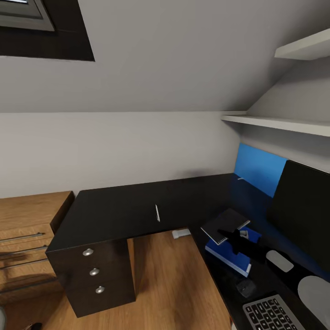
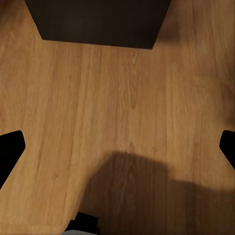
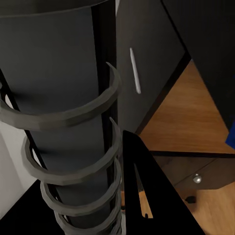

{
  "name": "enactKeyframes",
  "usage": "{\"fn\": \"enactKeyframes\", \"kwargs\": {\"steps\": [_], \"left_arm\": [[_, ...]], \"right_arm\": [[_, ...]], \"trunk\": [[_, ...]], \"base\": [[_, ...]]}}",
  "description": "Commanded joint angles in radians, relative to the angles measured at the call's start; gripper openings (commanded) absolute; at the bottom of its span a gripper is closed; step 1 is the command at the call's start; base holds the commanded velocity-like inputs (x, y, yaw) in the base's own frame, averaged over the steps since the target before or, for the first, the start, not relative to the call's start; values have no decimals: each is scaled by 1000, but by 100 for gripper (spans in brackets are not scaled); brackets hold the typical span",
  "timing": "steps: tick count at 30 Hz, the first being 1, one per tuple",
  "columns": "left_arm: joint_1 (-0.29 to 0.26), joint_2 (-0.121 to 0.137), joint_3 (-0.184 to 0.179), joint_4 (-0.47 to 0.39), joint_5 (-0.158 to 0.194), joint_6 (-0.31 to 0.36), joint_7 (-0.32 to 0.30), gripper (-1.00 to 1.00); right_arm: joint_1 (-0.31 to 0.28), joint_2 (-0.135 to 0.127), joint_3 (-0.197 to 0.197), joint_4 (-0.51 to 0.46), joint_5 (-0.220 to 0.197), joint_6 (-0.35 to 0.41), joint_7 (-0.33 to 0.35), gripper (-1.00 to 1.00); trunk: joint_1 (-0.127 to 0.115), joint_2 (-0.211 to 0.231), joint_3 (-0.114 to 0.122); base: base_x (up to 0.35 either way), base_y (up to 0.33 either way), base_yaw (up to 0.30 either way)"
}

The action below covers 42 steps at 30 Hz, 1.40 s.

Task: In the bedroom, organize the workspace by keeping the computer under the desk, ensuring the monitor is on the desk, placing the keyboard on the desk next to the monitor, placing the mouse on the desk next to the keyboard, moving the folder from the swivel chair onto the desk next to the mouse, stacking the notebook on top of the folder with the pen on top of the notebook, and positioning the swivel chair next to the desk.

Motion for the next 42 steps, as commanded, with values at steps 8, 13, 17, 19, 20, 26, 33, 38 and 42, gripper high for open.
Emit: {"fn": "enactKeyframes", "kwargs": {"steps": [8,13,17,19,20,26,33,38,42], "left_arm": [[0,2,-7,-2,4,-2,8,100],[0,2,-7,-2,4,-2,8,100],[0,1,-7,-1,4,-2,8,100],[0,2,-7,-1,4,-2,8,100],[0,2,-7,-1,4,-2,8,100],[0,1,-7,-1,4,-2,8,100],[0,1,-7,-2,4,-2,8,100],[0,2,-7,-2,5,-2,8,100],[0,2,-7,-2,5,-2,8,100]], "right_arm": [[-1,-1,7,13,-11,5,4,-100],[-1,0,7,16,-11,4,4,-100],[-1,1,7,17,-11,2,4,-100],[-1,1,7,17,-11,2,4,-100],[-1,1,8,14,-10,2,4,-100],[-1,0,8,14,-9,5,4,-100],[-1,-1,7,17,-10,2,3,-100],[-1,-1,7,22,-9,2,3,-100],[-1,-2,5,42,-10,4,3,-100]], "trunk": [[0,-1,-1],[0,-1,-1],[0,-1,-1],[0,-1,-1],[0,-1,-1],[0,-1,-1],[0,-1,-1],[0,-1,-1],[0,-1,-1]], "base": [[4,0,0],[0,0,0],[0,0,0],[0,0,0],[0,0,0],[0,0,0],[0,0,0],[0,0,0],[0,0,0]]}}
